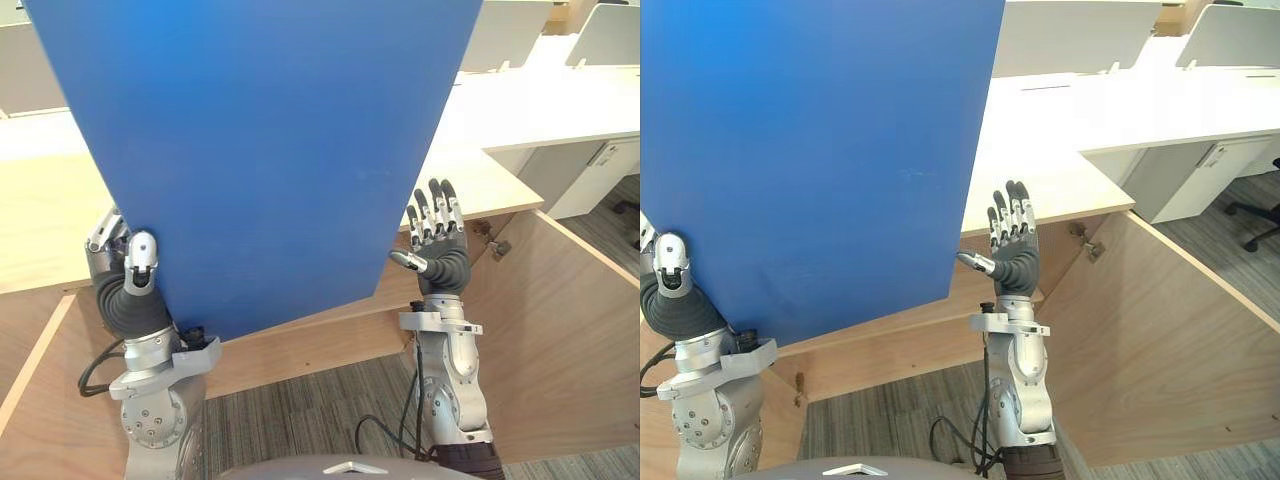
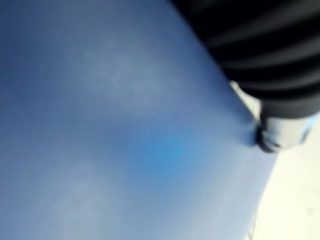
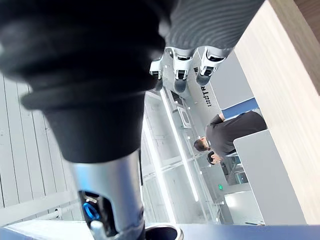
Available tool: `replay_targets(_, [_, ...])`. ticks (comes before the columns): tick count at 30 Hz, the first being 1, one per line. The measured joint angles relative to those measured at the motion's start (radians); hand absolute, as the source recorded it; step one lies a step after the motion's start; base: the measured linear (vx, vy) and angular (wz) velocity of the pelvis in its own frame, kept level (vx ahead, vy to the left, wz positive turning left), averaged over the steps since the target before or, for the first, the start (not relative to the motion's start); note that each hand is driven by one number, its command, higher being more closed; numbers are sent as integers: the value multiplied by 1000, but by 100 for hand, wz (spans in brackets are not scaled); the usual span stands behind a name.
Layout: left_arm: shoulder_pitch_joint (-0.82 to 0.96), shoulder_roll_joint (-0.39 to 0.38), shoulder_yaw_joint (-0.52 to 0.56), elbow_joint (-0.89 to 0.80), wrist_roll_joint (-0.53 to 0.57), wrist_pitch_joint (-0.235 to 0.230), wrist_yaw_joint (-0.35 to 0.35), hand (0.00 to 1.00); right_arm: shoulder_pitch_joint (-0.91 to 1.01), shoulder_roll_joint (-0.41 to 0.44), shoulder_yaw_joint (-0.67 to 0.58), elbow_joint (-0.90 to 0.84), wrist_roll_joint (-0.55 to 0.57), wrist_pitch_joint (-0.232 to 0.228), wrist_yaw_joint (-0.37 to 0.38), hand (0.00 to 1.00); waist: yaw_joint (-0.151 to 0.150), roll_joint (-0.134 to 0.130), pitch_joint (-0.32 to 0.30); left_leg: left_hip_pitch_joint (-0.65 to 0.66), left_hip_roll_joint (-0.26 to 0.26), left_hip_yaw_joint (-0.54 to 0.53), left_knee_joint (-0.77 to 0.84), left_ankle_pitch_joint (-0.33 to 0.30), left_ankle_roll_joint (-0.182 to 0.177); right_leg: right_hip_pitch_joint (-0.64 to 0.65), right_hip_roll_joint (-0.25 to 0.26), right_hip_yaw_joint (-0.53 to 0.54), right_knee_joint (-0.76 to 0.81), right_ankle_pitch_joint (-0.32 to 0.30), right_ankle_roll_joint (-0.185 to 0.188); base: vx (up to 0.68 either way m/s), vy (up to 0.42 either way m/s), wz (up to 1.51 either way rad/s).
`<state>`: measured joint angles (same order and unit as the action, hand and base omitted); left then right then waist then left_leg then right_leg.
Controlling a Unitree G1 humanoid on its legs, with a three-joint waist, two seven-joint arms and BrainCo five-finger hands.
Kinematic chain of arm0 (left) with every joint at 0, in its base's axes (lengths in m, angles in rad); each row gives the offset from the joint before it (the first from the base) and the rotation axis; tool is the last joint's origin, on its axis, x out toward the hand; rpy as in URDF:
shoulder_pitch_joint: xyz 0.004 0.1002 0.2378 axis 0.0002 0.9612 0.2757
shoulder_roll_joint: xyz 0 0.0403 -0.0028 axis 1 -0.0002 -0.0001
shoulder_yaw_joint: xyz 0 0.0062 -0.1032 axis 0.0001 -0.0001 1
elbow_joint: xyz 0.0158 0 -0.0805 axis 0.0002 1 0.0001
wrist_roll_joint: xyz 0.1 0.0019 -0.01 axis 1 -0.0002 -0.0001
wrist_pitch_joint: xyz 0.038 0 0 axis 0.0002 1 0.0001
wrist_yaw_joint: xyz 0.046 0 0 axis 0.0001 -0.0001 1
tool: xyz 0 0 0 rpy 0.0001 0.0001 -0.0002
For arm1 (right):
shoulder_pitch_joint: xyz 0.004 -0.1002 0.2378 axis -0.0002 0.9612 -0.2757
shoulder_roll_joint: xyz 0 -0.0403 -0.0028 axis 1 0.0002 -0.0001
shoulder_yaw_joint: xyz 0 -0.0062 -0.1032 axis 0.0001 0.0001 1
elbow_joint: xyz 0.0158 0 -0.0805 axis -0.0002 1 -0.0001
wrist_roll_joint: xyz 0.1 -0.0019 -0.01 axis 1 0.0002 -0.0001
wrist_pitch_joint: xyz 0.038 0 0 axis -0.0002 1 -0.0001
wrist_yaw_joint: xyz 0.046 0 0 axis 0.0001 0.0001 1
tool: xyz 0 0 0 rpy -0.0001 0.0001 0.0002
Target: Walk over to the cabinet, pick up the folder, carry it to the office cabinet, place the folder inside the office cabinet, then close the office cabinet door
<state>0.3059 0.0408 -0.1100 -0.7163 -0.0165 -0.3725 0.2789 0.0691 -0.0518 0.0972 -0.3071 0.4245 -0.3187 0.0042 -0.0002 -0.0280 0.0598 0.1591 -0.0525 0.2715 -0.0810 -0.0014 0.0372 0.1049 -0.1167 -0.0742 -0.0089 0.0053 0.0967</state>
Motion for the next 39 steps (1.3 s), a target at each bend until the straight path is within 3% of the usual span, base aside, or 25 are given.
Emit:
replay_targets(15, [0,-11,129,32,66,25,-35,100,-1,6,-44,13,-42,22,41,0,-3,-4,-1,-7,-3,-23,-5,2,3,3,-4,-24,0,-4,-2,-1,-1,4])
replay_targets(27, [-19,-6,104,32,61,25,-94,100,-2,29,-31,24,-37,22,81,0,-9,-11,-5,-8,-3,-21,-5,3,3,1,-4,-23,0,-4,-2,0,0,0])
replay_targets(39, [-21,38,78,51,59,23,-90,100,-15,-41,-18,53,-19,43,90,0,-6,-32,-20,-13,-4,-16,0,3,3,-3,-4,-18,-6,2,-2,0,0,0])
